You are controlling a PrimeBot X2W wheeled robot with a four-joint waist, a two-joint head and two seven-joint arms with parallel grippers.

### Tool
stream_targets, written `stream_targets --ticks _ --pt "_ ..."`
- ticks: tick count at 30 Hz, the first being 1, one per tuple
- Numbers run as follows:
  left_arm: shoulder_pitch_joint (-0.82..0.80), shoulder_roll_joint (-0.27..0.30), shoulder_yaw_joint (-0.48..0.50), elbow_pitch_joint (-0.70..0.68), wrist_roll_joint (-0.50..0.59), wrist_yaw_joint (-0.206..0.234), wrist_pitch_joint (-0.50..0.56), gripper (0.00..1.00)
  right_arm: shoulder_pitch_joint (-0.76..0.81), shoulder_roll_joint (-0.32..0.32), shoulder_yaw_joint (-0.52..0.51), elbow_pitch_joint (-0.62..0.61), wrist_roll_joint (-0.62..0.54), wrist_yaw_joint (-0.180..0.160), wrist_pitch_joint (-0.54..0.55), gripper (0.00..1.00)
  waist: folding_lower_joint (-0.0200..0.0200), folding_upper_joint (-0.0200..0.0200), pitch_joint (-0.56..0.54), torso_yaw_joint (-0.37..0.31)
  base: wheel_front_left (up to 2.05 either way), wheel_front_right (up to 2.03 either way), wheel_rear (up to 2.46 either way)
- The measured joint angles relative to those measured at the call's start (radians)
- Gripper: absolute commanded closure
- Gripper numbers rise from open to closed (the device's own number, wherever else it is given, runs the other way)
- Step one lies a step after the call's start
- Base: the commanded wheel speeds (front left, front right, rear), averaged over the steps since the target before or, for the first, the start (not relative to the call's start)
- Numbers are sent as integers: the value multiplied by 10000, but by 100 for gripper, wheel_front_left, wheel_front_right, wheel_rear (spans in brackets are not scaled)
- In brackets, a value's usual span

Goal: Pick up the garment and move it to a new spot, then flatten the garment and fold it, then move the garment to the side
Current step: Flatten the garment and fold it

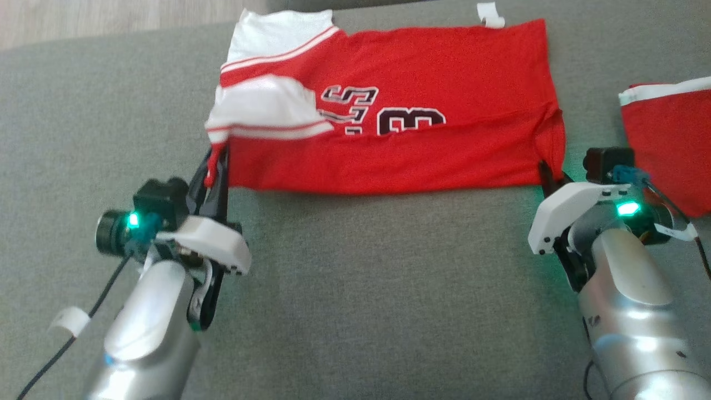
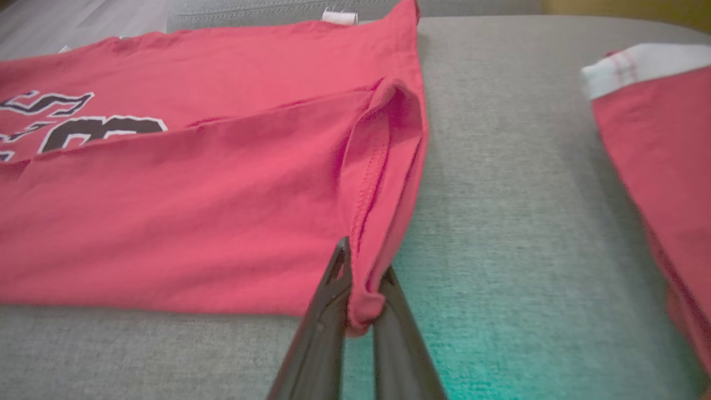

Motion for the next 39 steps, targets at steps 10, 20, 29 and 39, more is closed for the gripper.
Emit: stream_targets --ticks 10,20,29,39 --pt "916 182 -157 270 -318 8 550 100 1062 0 -364 -635 -295 0 142 100 -1 0 -917 -147 0 0 0" --pt "2861 489 -370 -368 -815 -88 1430 100 3396 0 -247 -2913 713 0 1791 100 -3 0 -2081 -218 0 0 0" --pt "4074 663 -504 -1561 -1076 263 1937 100 5400 82 -330 -5390 1218 0 2675 100 -2 0 -2146 -267 0 0 0" --pt "4108 583 -265 -1916 -1126 581 1129 0 5531 109 -332 -6159 1685 0 1716 0 0 0 -1797 -400 0 0 0"
